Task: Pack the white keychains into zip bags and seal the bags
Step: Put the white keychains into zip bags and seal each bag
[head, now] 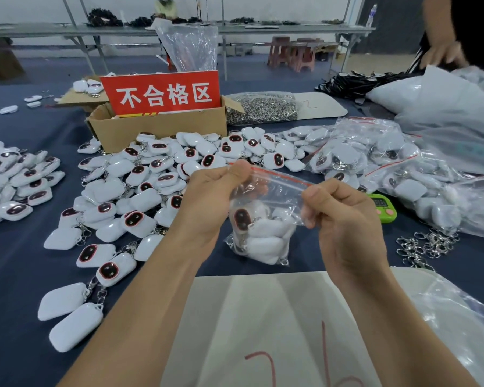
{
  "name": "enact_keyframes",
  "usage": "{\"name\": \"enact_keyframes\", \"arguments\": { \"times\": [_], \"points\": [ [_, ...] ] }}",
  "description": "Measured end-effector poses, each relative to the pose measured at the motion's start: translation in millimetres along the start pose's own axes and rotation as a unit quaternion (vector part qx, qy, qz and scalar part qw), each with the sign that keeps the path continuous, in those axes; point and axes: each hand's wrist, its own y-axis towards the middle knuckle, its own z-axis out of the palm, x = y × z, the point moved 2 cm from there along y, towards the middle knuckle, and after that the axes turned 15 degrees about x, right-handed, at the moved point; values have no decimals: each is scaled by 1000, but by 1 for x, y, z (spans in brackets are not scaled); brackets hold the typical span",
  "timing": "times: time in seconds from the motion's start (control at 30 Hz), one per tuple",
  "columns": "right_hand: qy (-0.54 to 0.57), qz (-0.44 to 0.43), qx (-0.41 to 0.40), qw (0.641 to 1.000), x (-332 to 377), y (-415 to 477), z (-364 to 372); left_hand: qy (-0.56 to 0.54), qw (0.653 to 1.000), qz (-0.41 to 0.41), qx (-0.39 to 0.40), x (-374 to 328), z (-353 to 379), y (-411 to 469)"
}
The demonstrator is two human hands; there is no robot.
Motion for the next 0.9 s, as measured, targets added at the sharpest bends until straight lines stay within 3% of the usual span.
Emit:
{"name": "enact_keyframes", "arguments": {
  "times": [0.37, 0.53, 0.7, 0.83, 0.9],
  "points": [
    [16, 8, -25, 1000, -2, 0, -5, 0, 998, -14, -58, 10, -2, -1],
    [-100, 30, -36, 994, -16, 2, 4, 12, 999, -22, -47, 16, 2, 0],
    [-93, -28, -11, 995, -10, 1, 7, 22, 998, -3, -53, 20, 3, 1],
    [-138, 49, 101, 984, -17, -4, 17, -32, 996, 17, -83, 21, 3, 3],
    [-200, 92, 118, 968, -24, -5, 20, -30, 996, 17, -82, 23, 3, 4]
  ]
}}
